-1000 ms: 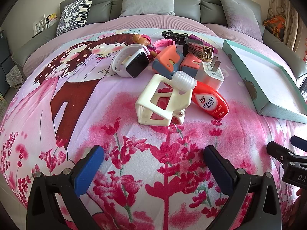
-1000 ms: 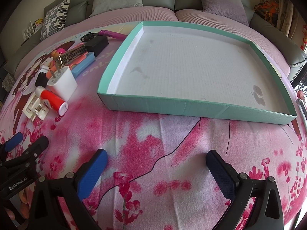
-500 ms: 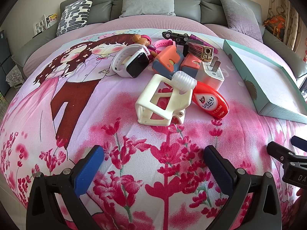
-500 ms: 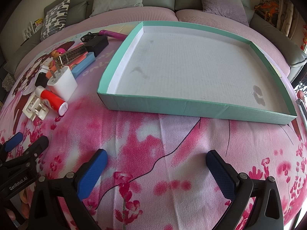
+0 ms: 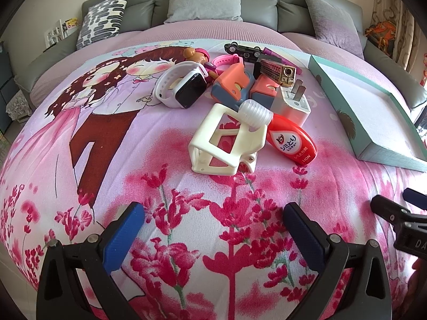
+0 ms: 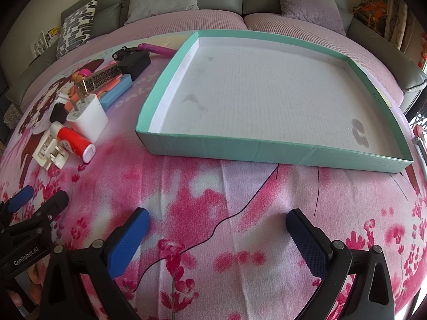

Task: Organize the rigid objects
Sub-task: 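Grasp the cream square clip with the left tool while the right tool grasps the red glue bottle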

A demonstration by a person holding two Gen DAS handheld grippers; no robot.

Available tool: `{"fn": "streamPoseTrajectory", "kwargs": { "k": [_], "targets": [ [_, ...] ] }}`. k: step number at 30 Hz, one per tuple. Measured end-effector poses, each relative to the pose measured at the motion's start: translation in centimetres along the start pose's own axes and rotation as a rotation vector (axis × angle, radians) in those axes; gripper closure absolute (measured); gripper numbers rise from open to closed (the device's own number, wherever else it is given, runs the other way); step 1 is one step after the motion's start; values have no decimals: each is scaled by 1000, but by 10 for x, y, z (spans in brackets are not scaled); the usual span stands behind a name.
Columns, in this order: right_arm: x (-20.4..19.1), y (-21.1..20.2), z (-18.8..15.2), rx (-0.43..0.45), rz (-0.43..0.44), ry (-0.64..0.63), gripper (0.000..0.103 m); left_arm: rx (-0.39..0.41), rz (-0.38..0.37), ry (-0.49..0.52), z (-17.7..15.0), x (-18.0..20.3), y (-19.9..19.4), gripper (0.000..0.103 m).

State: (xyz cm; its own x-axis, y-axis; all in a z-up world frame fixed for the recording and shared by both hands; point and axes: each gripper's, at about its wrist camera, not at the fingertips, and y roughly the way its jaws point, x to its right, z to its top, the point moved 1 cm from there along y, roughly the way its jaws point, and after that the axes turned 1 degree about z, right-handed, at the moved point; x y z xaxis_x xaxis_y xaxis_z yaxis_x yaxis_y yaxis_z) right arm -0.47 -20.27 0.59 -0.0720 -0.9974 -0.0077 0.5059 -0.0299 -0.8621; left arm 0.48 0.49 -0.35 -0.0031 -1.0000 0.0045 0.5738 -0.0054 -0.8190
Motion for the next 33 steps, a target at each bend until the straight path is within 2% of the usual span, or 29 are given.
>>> {"fn": "streamPoseTrajectory", "kwargs": {
  "k": [5,10,15,20,24,25,27,31,32,33],
  "targets": [
    [2,-25,13,84,40,18,0,7,-46,-34,17,-20,-15,0],
    [-22,-53,37,166,119,-25,0,4,-57,-65,43,-42,-23,0],
    [-52,-53,53,150,248,-40,0,6,-89,-68,50,-47,-21,0],
    [-79,-51,55,153,272,-65,0,3,-134,-14,46,-34,-10,0],
    [-85,-40,61,112,292,-59,7,12,-156,30,46,-20,-2,1],
    [-85,-37,62,103,295,-58,9,10,-160,37,48,-18,2,2],
    [-86,-33,63,92,298,-56,10,7,-176,44,50,-15,8,20],
    [-85,-29,63,80,292,-51,10,2,-201,56,53,-11,17,24],
    [-85,-28,63,79,290,-52,10,6,-206,57,53,-11,17,28],
    [-85,-27,62,75,288,-54,10,7,-212,58,53,-11,17,35]
  ]
}}
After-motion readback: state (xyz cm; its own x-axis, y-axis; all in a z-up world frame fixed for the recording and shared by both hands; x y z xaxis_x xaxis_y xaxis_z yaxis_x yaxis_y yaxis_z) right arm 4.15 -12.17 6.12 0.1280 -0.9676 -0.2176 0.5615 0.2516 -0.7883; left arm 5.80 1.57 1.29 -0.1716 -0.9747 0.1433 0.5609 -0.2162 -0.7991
